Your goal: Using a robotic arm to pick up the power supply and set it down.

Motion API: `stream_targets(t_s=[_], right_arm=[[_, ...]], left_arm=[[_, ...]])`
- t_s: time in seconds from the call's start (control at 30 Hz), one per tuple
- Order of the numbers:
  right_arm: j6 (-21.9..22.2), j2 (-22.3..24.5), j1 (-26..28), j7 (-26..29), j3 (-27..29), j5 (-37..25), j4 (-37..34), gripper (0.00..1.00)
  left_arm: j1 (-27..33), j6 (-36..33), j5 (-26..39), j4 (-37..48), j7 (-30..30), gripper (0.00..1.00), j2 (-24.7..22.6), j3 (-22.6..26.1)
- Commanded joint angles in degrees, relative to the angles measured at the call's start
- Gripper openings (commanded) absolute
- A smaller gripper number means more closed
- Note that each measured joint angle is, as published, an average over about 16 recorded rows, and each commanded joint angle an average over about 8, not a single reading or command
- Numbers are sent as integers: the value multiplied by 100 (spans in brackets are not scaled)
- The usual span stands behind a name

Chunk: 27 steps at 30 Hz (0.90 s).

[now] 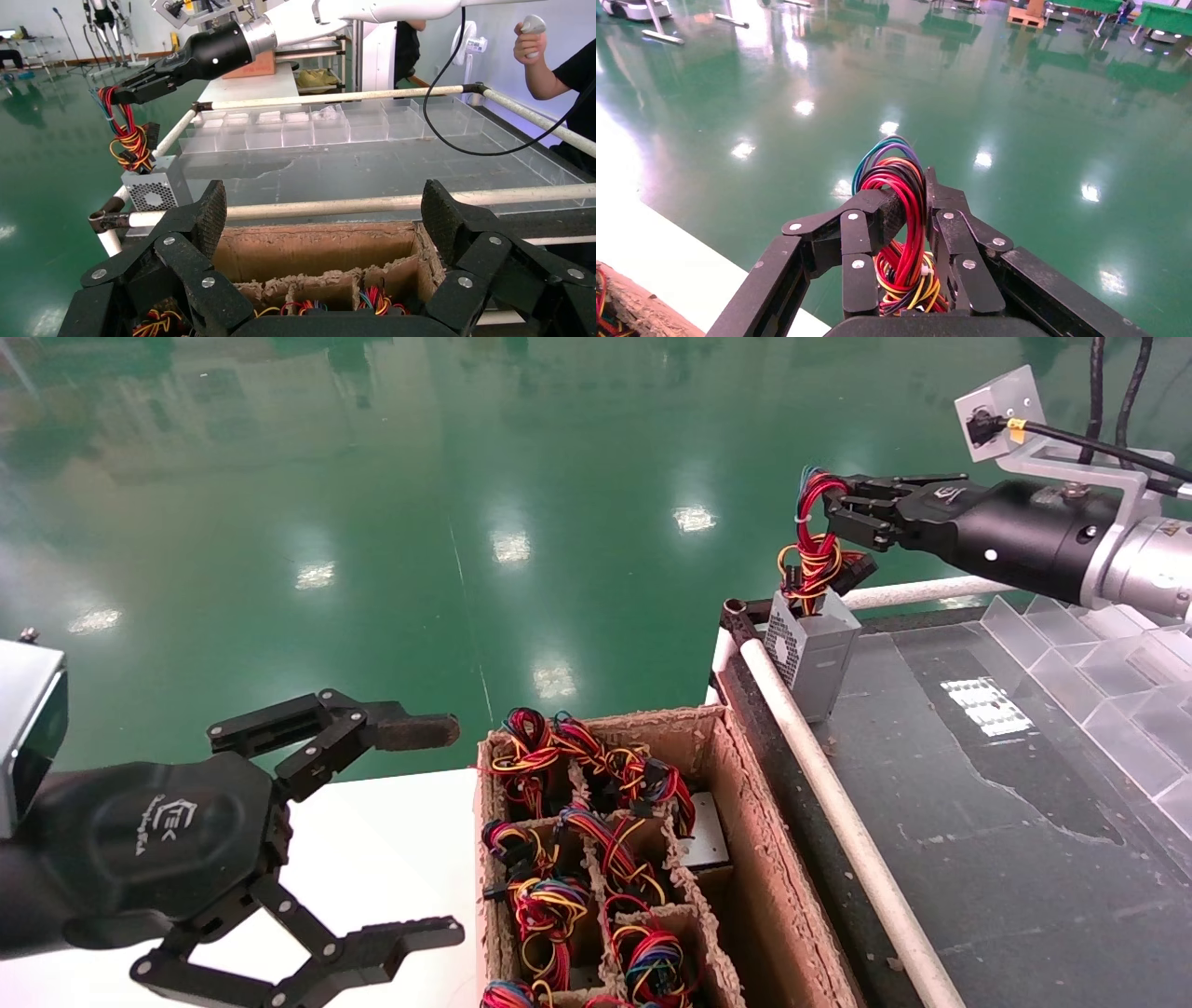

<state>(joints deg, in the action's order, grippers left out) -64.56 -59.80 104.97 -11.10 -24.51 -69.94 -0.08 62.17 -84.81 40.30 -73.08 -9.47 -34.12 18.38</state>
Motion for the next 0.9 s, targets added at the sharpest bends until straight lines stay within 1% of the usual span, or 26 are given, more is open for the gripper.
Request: stream_targets(t_s=[0.03,0.73,0.9], right_arm=[[15,0,4,11,-6,-8,-7,100],[50,116,-11,-131,-147,-211,19,100],[40,175,7,-131,-128,-183,15,100]], left_arm=[[0,0,0,0,0,100,0,0],[1,2,-3,0,2,100,2,4],[1,2,-3,0,2,100,2,5]])
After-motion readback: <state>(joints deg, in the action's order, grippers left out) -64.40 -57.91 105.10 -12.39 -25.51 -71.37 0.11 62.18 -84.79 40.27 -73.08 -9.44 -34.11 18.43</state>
